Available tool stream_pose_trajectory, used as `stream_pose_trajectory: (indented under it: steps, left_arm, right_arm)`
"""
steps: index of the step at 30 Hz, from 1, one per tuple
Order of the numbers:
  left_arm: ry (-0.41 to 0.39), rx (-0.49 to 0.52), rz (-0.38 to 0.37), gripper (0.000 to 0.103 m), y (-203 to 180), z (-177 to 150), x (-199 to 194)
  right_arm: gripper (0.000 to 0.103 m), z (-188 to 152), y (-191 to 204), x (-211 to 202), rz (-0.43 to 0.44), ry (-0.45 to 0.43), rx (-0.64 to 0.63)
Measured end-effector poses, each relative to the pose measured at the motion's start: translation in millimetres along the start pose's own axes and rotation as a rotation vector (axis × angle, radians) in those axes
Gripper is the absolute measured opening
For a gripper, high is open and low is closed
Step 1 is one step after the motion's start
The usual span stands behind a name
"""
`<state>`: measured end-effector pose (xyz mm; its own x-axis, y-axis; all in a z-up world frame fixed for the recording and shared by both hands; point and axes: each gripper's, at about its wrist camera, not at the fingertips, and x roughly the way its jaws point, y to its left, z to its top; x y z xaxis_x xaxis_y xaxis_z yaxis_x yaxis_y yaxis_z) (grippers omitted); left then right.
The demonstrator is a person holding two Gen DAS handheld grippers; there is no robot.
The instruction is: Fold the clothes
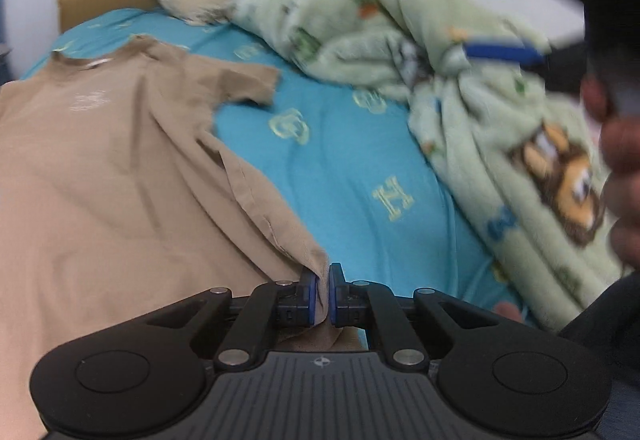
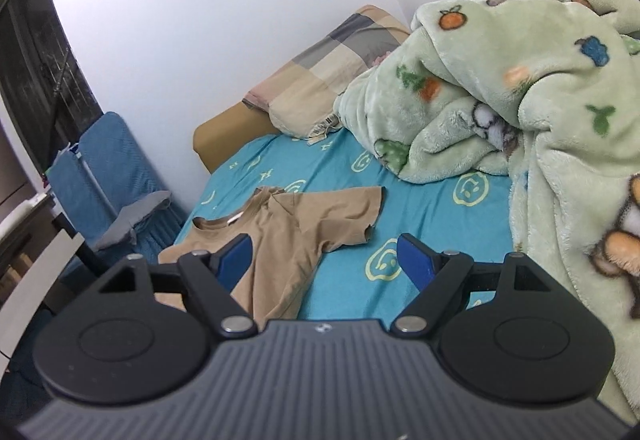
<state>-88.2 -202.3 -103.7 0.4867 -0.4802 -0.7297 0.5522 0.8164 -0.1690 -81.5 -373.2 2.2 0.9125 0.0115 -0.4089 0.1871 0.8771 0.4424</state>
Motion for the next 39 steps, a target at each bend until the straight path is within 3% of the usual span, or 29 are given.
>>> stream_pose_trajectory:
  steps: [4,5,8,9,12,17,20,25,31,34,39]
  left_arm:
    - [0.036,-0.029,-0.020,0.011,2,-8,18]
    - [0.038,-0.039,-0.026,0.020,4,-7,19]
    - [0.017,-0.044,0.001,0.063,14,-1,7]
    - [0.005,-0.040,0.020,0.070,17,3,2]
    - [-0.034,-0.034,0.070,0.080,29,15,-15]
    - [-0.110,-0.045,0.122,0.086,64,38,-54]
    - [-0.163,-0.040,0.182,0.100,82,43,-69]
    - [-0.214,-0.107,0.229,0.101,109,35,-81]
    - [-0.161,-0.277,0.175,0.101,139,30,-81]
    - [-0.168,-0.310,0.197,0.101,145,29,-81]
    - [-0.182,-0.362,0.242,0.101,154,26,-79]
  right_arm:
    - [0.081,-1,-2,5,0.011,0.010,-0.010]
    - [0.081,-2,-2,6,0.016,0.014,-0.012]
    - [0.081,-4,1,13,0.027,0.026,-0.017]
    - [0.081,-5,2,15,0.031,0.030,-0.019]
    - [0.081,-7,6,20,0.043,0.033,-0.033]
    - [0.081,-11,14,26,0.062,0.025,-0.056]
    - [0.081,-15,20,34,0.073,0.041,-0.058]
    - [0.081,-20,24,52,0.091,0.075,-0.035]
    - [0.081,-26,28,75,0.113,0.117,-0.003]
    - [0.068,-30,30,86,0.124,0.138,0.013]
    - [0.069,-33,21,121,0.130,0.182,0.104]
